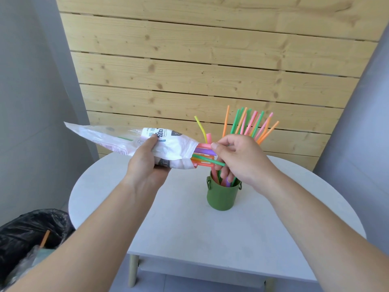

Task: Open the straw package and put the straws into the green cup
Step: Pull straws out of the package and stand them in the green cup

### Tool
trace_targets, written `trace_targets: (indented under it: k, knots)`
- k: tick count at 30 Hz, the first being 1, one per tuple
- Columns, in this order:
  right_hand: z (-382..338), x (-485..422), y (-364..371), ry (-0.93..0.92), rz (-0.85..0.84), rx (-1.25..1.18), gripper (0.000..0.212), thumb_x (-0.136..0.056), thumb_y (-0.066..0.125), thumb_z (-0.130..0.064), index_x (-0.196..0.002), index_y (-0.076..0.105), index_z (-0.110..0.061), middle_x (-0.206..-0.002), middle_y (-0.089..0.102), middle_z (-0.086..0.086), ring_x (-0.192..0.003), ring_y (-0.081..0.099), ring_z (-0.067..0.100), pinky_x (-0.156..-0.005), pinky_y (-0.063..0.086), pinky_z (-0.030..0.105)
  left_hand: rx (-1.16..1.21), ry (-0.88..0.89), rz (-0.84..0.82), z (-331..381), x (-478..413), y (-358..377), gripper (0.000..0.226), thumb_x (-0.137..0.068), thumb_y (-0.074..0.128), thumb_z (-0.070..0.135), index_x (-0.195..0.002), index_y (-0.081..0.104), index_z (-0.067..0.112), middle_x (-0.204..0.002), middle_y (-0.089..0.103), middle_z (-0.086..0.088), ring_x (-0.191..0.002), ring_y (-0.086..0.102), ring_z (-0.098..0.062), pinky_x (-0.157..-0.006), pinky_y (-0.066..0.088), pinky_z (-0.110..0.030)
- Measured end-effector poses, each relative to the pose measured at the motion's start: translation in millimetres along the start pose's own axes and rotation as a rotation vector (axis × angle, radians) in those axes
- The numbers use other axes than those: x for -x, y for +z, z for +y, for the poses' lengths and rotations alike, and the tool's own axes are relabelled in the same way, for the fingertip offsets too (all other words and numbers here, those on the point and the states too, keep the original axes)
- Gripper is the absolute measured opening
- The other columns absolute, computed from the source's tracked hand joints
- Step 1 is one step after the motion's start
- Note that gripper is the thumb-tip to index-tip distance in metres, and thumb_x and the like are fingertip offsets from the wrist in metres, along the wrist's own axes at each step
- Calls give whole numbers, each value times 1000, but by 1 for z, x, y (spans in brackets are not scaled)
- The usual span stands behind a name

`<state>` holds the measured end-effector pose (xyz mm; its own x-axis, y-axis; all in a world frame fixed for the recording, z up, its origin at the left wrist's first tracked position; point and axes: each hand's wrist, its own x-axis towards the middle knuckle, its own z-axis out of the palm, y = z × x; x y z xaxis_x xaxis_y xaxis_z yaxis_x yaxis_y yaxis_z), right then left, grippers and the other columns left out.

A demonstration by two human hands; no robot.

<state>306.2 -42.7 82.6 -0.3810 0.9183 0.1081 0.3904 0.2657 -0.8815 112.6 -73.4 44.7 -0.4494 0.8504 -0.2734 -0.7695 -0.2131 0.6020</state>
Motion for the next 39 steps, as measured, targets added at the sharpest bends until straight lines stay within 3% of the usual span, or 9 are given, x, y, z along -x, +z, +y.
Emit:
trace_targets:
  k: [3,6,9,12,15,21,28,39]
  knots:
    - [3,0,3,-4,22,-50,22,-95,66,-30,-93,67,-8,-74,72,8,-47,61,16,-41,47,26,-18,6,-18,-2,2,1,17,-102,63,12,-118,67,6,-107,78,-11,-108,76,-27,-101,56,-53]
    - [7,-2,5,-14,30,-14,17,-94,68,-26,-91,68,-10,-80,75,14,-54,66,19,-46,51,28,-20,8,-25,-4,4,2,26,-103,62,12,-127,65,4,-117,77,-12,-112,75,-28,-102,56,-52]
    - [7,-4,2,9,18,-1,17,-96,66,-25,-89,68,-9,-80,75,11,-52,65,18,-54,55,29,-11,5,-31,-2,4,2,17,-103,62,12,-118,66,7,-112,77,-11,-112,74,-28,-103,55,-53]
    - [3,-4,-4,4,29,-16,15,-97,65,-20,-90,69,-8,-80,72,7,-48,63,7,-51,55,24,4,-4,-15,1,2,1,11,-103,62,13,-112,66,8,-107,78,-10,-110,75,-27,-103,55,-54]
    - [0,-2,-13,-19,66,-82,10,-97,64,-14,-97,69,-5,-78,74,6,-52,64,8,-51,55,24,29,-7,-1,4,2,1,10,-103,62,13,-109,66,6,-107,78,-10,-109,76,-27,-103,55,-53]
    - [3,-1,-23,-57,78,-97,2,-95,66,-7,-95,67,-9,-63,72,-2,-53,66,11,-53,56,24,31,-7,28,4,1,0,25,-103,62,14,-126,64,5,-119,77,-12,-109,76,-27,-99,58,-50]
    - [6,-3,-81,-37,156,-147,11,-94,64,2,-95,70,-8,-78,69,12,-56,66,10,-59,58,21,47,13,80,13,-5,-11,28,-103,62,15,-129,62,6,-115,77,-11,-104,77,-25,-84,63,-44]
    - [15,15,-154,66,92,43,9,-92,68,-2,-96,74,-6,-82,73,13,-67,69,16,-63,59,20,12,14,85,6,-7,-10,18,-102,64,16,-117,66,7,-107,79,-7,-100,78,-22,-85,63,-42]
